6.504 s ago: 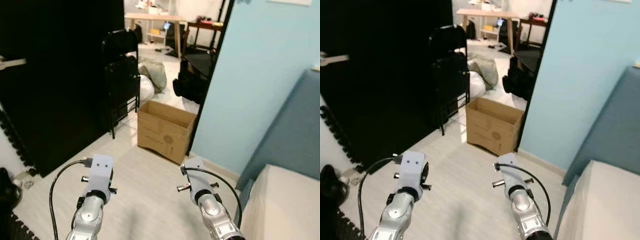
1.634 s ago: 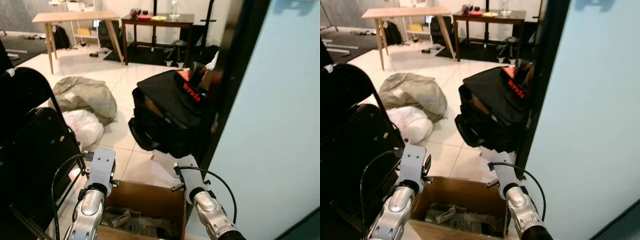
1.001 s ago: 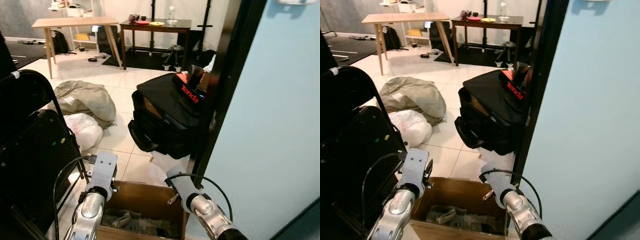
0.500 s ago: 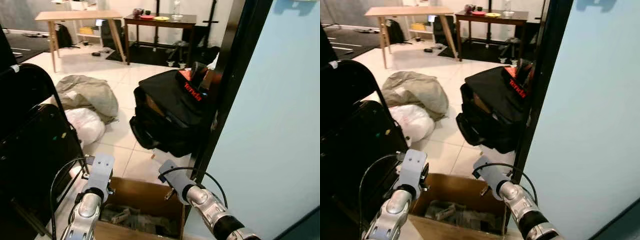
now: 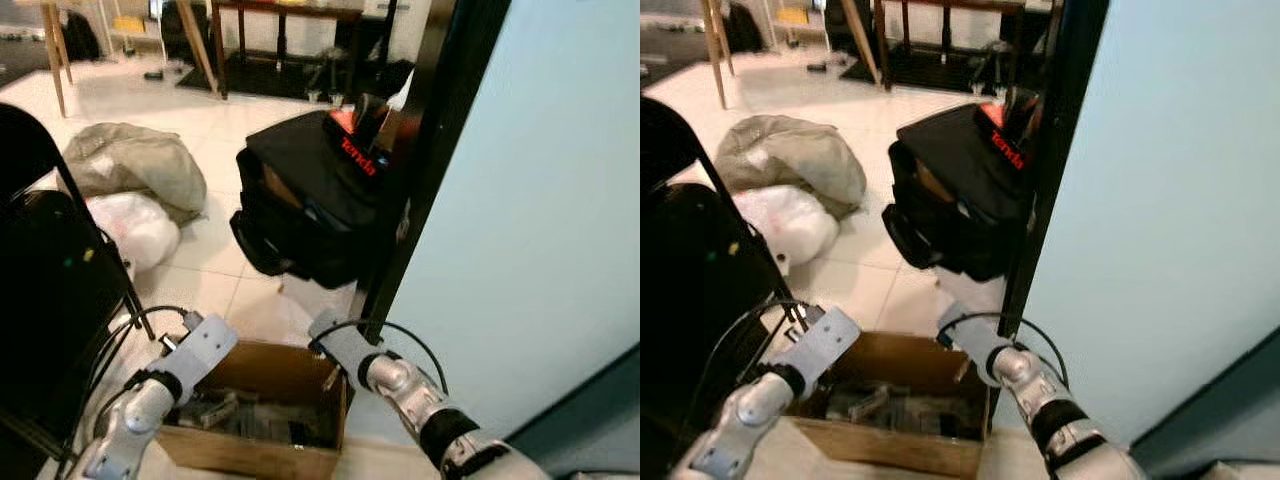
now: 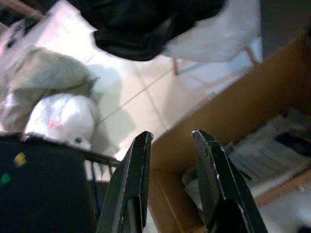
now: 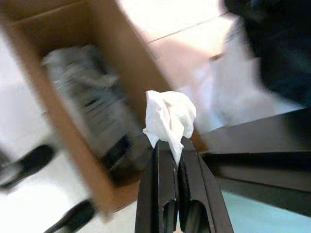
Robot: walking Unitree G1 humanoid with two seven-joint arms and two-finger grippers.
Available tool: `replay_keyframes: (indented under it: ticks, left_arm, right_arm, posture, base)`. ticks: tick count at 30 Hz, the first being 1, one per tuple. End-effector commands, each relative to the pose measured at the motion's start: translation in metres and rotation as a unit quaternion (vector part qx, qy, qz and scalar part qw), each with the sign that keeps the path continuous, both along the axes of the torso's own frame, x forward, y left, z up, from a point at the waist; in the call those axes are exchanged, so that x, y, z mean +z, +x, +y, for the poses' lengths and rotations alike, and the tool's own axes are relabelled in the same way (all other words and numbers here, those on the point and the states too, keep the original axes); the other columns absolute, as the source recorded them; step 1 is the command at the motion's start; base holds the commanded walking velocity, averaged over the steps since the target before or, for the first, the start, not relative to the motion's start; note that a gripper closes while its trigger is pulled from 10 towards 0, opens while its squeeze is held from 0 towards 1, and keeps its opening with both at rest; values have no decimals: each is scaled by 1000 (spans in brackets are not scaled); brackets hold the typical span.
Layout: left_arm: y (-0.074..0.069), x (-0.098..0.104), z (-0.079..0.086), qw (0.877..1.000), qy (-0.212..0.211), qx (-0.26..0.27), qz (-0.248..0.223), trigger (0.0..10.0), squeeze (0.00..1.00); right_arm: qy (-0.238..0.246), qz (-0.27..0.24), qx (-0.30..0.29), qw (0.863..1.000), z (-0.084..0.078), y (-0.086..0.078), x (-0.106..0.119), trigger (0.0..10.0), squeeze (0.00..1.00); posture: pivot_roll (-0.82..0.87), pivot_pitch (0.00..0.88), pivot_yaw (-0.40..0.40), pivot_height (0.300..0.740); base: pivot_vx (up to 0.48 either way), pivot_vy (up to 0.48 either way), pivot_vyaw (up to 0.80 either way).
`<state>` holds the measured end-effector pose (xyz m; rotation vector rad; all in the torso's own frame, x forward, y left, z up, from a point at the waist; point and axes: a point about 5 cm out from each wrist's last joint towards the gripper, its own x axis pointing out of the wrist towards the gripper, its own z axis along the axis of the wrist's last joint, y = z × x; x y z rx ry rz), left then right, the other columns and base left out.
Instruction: Clean up the room
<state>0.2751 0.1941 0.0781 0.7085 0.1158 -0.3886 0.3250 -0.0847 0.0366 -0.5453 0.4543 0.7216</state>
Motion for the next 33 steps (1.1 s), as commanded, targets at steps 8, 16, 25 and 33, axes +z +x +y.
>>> replay_keyframes:
  ticks: [8,16,25,33]
  left_arm:
    - [-24,8,-7,997,-8,-70,12,10000,0]
    - [-29,23,-24,992,-66,-104,-3,10000,0]
    - [-45,27,-48,976,-124,-175,21,10000,0]
    - [-59,19,-49,970,-96,-211,66,10000,0]
  right_arm:
    - [-32,43,73,996,24,-14,-12,10000,0]
    - [-60,42,73,995,25,-24,-25,10000,0]
    - [-58,37,4,998,17,-26,-32,10000,0]
    - [-49,37,-13,998,17,-24,-30,10000,0]
  posture:
    - [107,366,-125,740]
    - [116,401,-124,740]
    - [120,403,-116,740]
    - [128,399,-119,740]
  base:
    - [0,0,0]
    - [0,0,0]
    - [0,0,0]
    - [0,0,0]
